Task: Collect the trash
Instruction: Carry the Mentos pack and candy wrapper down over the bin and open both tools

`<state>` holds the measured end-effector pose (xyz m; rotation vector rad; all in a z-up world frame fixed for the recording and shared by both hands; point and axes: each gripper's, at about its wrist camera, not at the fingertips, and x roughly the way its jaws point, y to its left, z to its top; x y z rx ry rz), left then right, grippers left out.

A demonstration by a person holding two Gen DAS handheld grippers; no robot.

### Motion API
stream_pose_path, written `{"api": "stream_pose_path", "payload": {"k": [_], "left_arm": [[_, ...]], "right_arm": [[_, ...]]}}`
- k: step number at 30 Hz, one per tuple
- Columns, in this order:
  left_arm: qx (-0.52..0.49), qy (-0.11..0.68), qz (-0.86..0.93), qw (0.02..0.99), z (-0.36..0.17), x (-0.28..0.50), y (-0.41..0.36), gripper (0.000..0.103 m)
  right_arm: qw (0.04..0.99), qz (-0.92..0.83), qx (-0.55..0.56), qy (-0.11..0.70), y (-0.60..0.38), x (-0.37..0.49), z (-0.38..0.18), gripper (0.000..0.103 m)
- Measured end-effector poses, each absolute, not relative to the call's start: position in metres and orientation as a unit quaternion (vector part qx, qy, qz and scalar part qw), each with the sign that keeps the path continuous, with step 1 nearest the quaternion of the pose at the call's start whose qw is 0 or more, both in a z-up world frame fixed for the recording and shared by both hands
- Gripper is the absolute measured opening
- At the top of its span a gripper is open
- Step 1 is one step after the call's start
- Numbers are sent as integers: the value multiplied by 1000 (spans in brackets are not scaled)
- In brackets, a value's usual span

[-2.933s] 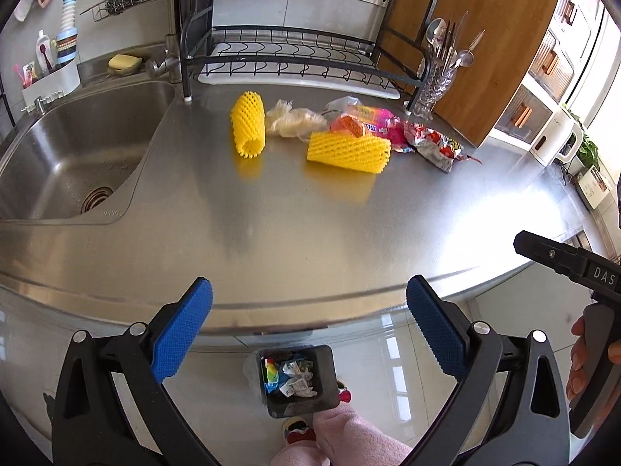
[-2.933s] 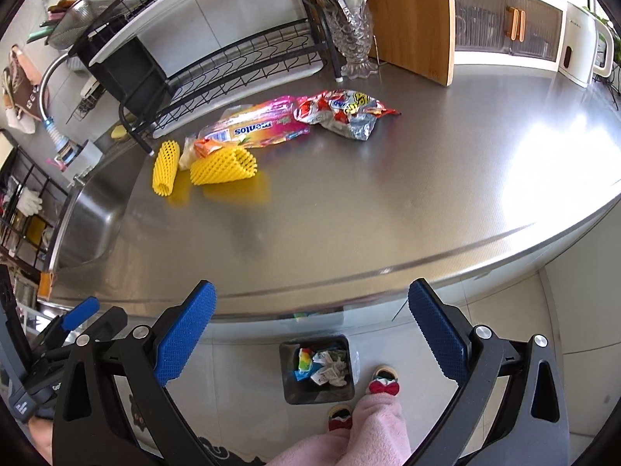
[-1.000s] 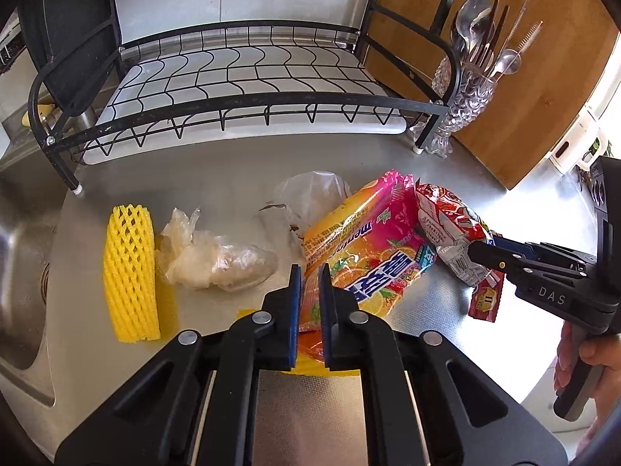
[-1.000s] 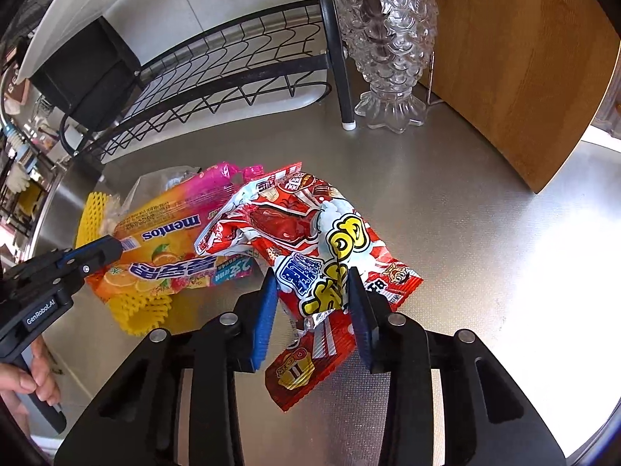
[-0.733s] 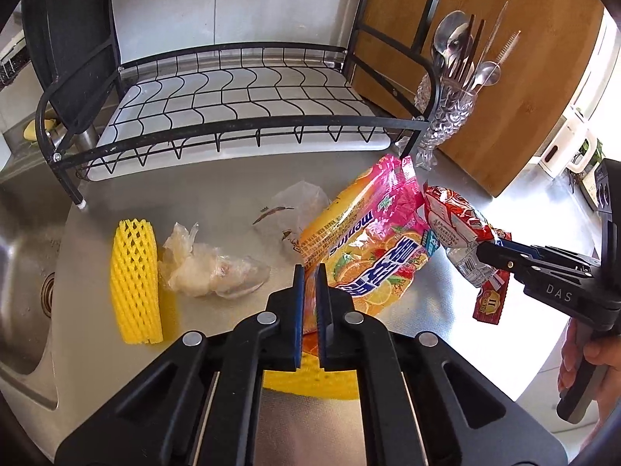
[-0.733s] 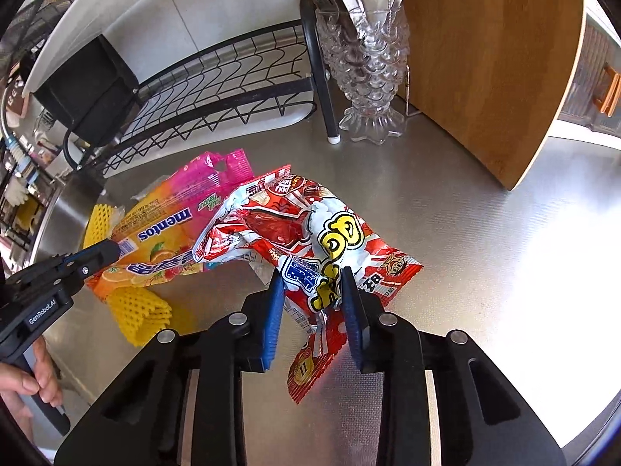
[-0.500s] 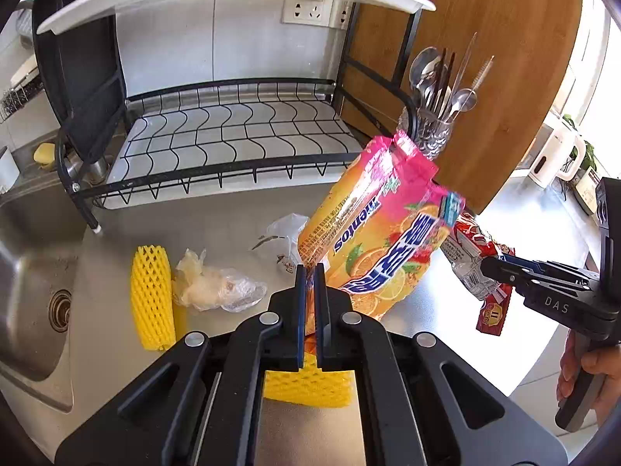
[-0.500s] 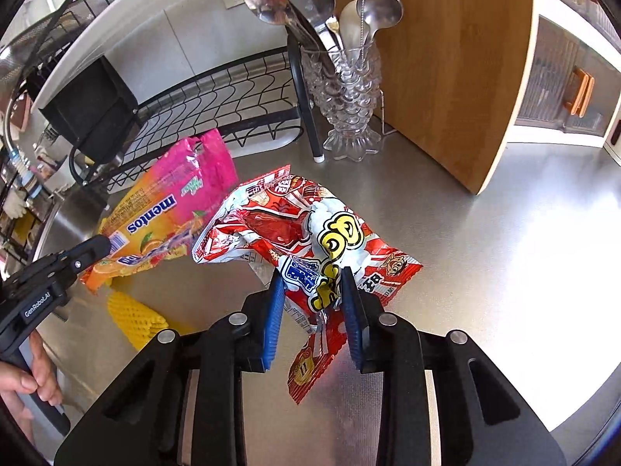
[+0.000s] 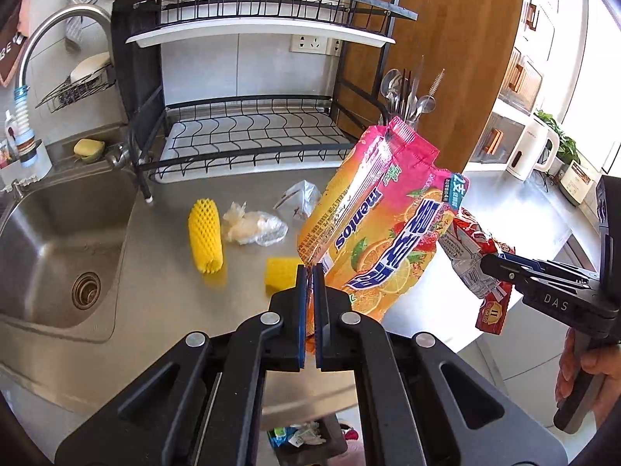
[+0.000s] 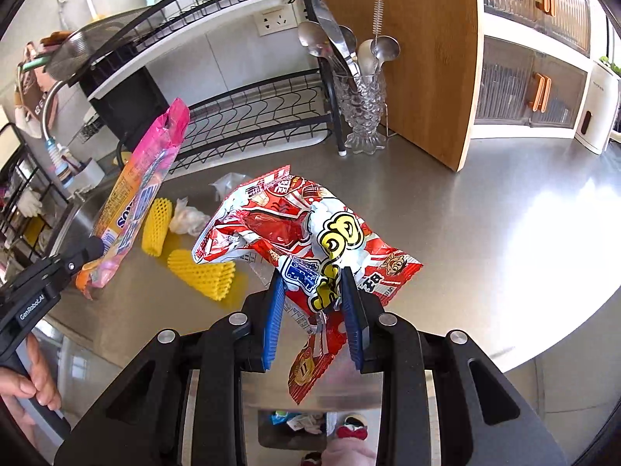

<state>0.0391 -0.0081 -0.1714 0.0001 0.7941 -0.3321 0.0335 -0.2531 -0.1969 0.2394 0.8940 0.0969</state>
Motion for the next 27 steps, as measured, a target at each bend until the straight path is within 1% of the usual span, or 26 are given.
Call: {"api": "stream_pose_path", "payload": {"k": [6, 17, 22, 27], "left_arm": [[2, 400, -151, 904, -181, -22, 13, 2], [-20, 437, -114, 892, -218, -111, 29, 2], [-32, 455, -87, 886, -241, -145, 27, 2], [-50, 486, -66, 870, -278, -168, 27, 2]], "right_arm": [[886, 51, 106, 448, -227, -25, -202, 30], [871, 96, 84, 475, -197, -89, -218, 30], [858, 121, 76, 494, -194, -116, -242, 30], [839, 133, 68, 524, -190, -142, -278, 30]]}}
